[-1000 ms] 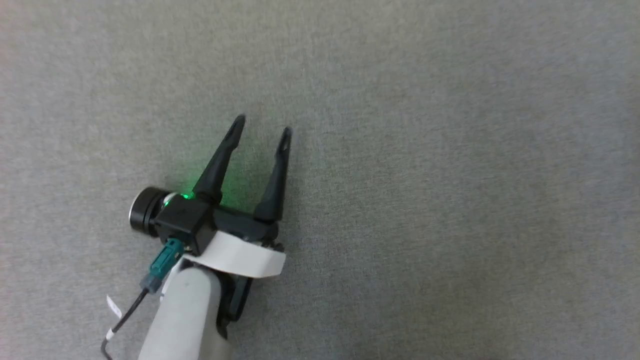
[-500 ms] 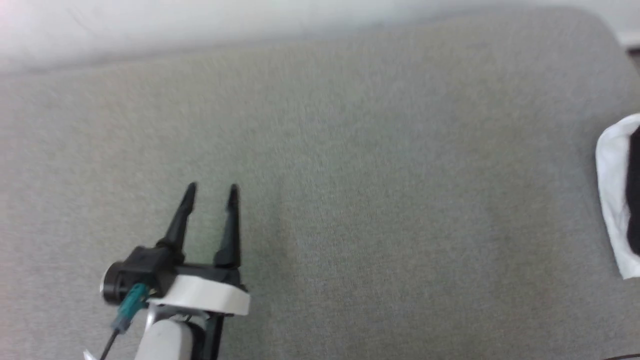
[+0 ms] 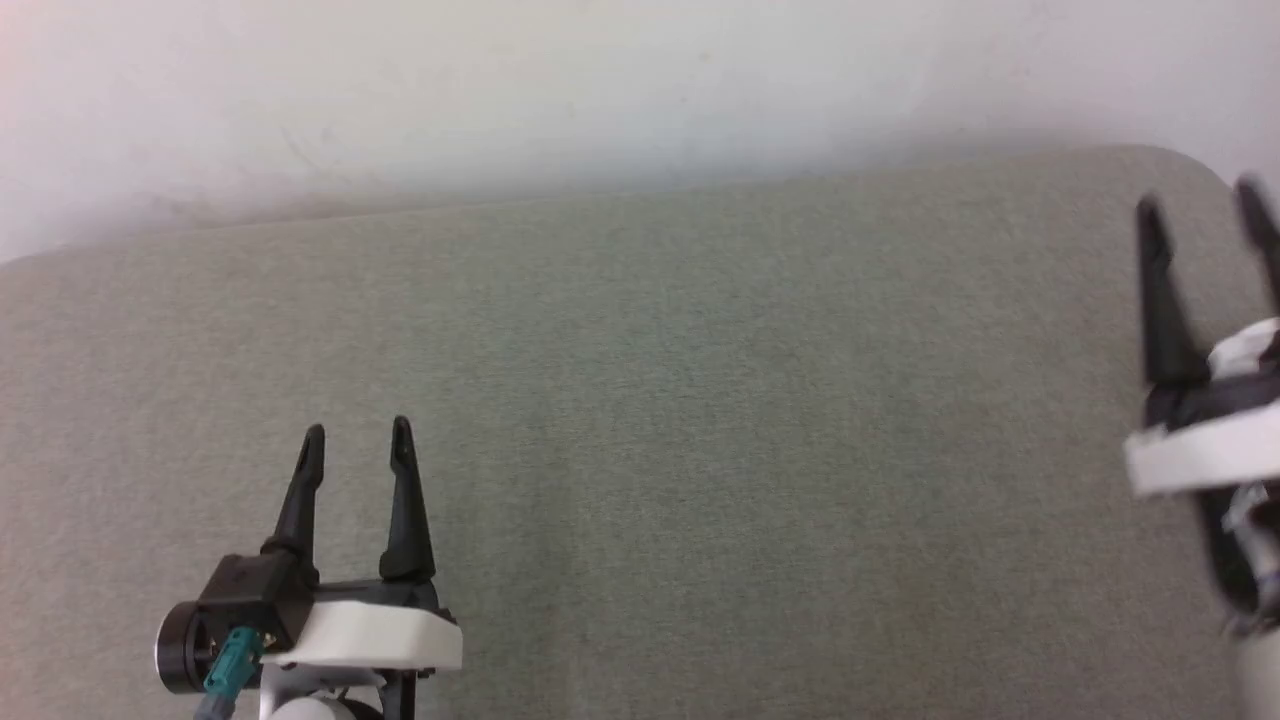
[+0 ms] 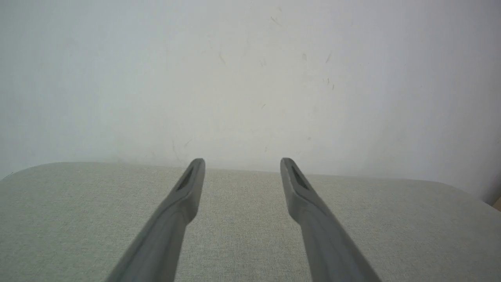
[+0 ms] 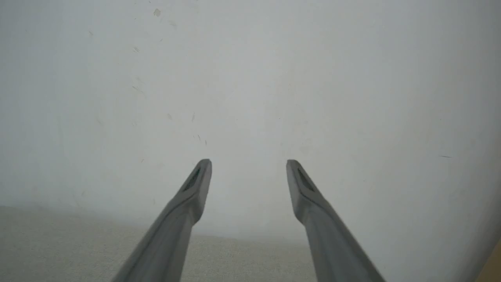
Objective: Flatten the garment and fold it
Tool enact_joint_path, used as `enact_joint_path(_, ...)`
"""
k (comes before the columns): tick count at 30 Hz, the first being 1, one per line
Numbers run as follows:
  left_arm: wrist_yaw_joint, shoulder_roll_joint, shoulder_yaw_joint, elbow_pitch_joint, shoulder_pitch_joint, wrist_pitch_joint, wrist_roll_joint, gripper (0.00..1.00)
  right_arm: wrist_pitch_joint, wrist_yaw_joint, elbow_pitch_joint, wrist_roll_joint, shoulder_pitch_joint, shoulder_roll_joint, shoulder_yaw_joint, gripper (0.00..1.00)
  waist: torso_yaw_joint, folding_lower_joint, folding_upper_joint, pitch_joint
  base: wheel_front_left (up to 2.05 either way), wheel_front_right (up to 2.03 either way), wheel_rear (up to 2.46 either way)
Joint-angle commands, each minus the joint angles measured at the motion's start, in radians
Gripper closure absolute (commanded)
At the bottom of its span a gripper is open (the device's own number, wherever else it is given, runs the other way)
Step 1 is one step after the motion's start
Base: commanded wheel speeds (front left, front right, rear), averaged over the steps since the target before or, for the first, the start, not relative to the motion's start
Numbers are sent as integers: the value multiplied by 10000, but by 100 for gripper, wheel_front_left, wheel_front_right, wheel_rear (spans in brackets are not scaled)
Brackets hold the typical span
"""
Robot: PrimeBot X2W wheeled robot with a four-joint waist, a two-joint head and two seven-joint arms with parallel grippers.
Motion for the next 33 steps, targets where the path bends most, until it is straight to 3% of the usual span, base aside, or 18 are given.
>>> enact_joint_path(1,44,38,-15,45,138,12,42,0,-66,-21,-159,-51,445,404,-136,0,280,1,-1,-232,0,0,0)
enact_joint_path(6,174,38,-57,206,370,12,-45,0,-239,-21,-397,173,1855,1797,-474,0,511,1,-1,-354,0,0,0)
enact_joint_path(10,178,38,-104,355,546,12,12,0,-365,-21,-198,162,2620,2227,-320,0,625,1,-1,-400,0,0,0)
enact_joint_path(17,155,38,-182,592,689,12,129,0,-400,-21,338,-427,3241,2102,469,0,677,1,-1,-453,0,0,0)
enact_joint_path(33,113,38,-322,598,734,12,128,0,-617,-21,284,-790,3251,2244,303,0,755,1,-1,-444,0,0,0)
